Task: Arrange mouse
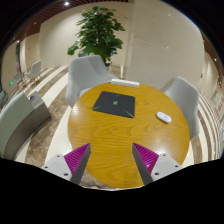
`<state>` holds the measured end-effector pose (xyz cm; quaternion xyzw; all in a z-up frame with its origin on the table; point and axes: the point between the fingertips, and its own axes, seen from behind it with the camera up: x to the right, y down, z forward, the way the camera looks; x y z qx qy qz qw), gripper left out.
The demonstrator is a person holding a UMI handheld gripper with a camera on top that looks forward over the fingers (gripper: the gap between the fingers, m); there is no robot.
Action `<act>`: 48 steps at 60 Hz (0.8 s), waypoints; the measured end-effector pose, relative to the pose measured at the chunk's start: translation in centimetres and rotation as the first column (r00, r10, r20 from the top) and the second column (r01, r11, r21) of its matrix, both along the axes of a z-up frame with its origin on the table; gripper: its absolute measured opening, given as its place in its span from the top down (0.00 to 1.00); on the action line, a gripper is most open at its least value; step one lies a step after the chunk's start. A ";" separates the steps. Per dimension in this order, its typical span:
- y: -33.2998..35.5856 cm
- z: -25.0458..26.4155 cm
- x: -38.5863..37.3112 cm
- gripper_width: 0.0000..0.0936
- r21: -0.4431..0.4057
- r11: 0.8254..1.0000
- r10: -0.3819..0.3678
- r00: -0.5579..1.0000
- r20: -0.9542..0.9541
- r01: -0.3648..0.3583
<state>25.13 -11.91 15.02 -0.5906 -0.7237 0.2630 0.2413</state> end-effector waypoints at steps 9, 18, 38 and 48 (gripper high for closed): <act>5.7 -0.8 -0.5 0.07 0.006 0.994 -0.106 0.994 0.013 0.106; 12.8 -1.9 -1.4 0.07 0.032 0.983 -0.183 0.983 0.016 0.183; 22.8 -4.8 -4.2 0.08 0.052 0.961 -0.272 0.962 -0.001 0.271; 25.3 -6.7 -8.2 0.08 0.040 0.967 -0.253 0.967 -0.011 0.253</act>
